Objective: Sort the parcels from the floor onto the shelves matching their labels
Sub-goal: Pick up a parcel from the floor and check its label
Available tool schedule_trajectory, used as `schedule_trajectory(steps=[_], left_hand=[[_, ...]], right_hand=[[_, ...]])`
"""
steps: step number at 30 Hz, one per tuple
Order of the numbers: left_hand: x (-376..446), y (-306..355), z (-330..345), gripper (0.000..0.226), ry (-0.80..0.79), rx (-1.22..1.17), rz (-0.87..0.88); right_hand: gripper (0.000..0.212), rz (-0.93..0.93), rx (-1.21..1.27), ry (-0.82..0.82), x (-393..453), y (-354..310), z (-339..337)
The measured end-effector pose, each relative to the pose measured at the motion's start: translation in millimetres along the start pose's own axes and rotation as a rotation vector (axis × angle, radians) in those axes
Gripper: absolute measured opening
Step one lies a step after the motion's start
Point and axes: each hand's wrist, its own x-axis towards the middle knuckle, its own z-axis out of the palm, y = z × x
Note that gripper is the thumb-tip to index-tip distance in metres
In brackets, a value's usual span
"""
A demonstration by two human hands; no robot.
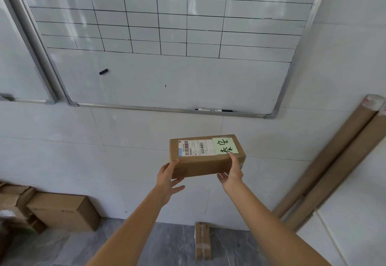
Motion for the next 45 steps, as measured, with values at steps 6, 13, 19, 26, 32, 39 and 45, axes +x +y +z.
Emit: schedule_trajectory(steps=[6,13,19,26,32,39,45], left_hand=[[4.2,6.9,-14.0,0.06,0.074,-0.102,0.002],[2.7,14.7,-10.0,0.061,0.105,-0.432,-0.008],[-0.1,10.2,20.1,0.053,0.006,-0.358,-0.022],[-0.6,4.0,43.7,0.068,-0.029,-0.315,-0.007],[-1.9,9.2,42.0,0.059,-0.01,-0.27,0.005],[-6.0,13.9,22.7,0.039,-0.17,-0.091,-0.021],[-3.7,17.8,6.9,0.043,-0.285,0.117,-0.045]], right_hand=[[0.058,-0.019,0.005,-0.018,5.2,-8.4,-10.1],[0.041,0.024,-0.053,-0.159,1.3,-1.5,-15.0],[0.037,0.119,-0.093,-0.333,-12.3,7.0,-18.6],[0.023,0.093,-0.198,-0.515,-26.6,18.3,-9.0],[0.04,0.123,-0.182,-0.531,-26.1,19.4,-12.9],[0.054,0.113,-0.198,-0.48,-16.5,-0.1,-15.9],[0.054,0.133,-0.423,-0.619,-12.3,-8.2,-26.6]])
